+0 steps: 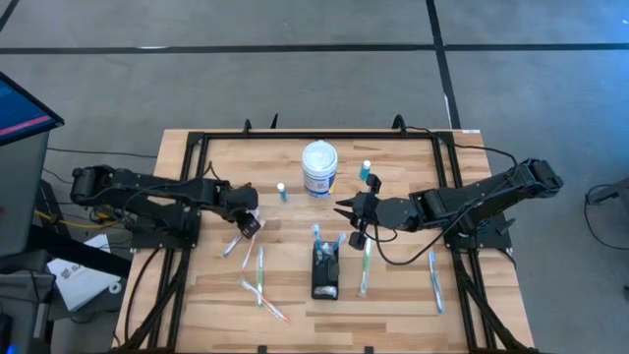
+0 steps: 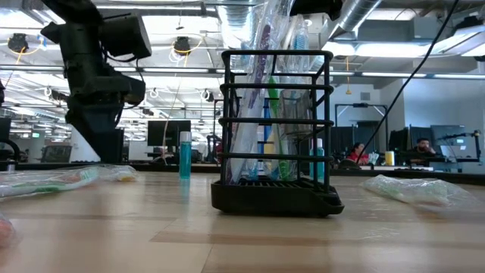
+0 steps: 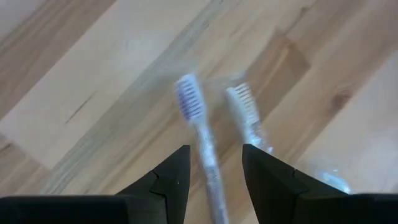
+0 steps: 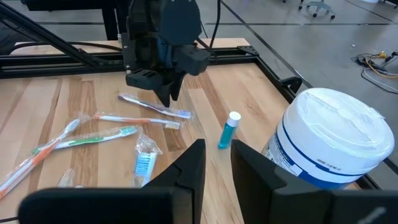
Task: Pick & Place toothbrushing station
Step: Put the violet toothbrush into the black mesh organizer
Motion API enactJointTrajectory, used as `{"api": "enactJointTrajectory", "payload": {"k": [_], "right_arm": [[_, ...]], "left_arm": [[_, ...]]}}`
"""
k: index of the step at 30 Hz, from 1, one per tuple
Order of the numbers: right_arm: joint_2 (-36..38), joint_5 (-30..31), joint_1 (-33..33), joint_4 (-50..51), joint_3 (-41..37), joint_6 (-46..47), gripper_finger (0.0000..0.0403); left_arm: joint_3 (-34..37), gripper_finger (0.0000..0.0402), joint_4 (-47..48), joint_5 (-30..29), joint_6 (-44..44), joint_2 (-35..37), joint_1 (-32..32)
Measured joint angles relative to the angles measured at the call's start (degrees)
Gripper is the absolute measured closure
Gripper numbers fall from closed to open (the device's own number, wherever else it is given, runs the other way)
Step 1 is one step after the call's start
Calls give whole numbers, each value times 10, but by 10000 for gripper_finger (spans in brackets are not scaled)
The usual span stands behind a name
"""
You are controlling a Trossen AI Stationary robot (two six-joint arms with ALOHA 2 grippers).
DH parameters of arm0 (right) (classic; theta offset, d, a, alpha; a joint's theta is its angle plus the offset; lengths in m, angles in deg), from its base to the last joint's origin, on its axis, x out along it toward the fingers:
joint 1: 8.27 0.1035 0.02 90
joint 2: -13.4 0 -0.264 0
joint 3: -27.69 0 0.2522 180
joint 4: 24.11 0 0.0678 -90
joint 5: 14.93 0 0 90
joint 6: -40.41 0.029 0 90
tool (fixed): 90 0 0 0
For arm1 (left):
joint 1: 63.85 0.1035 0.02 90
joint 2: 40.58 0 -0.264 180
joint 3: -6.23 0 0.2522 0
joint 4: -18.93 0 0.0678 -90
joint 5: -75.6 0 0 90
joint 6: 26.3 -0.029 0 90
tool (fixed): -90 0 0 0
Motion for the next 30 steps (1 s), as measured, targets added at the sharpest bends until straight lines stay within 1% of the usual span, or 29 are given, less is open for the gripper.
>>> {"api": "enactJointTrajectory", "payload": {"k": [11, 21, 30], "right_arm": [[0, 0, 0, 0, 0, 0, 335], [0, 0, 0, 0, 0, 0, 335], [0, 0, 0, 2, 0, 0, 335]], "left_arm": [[0, 261, -1, -2, 4, -13, 1], [0, 261, -12, -4, 4, -62, 1], [0, 261, -44, -4, 4, -107, -15]]}}
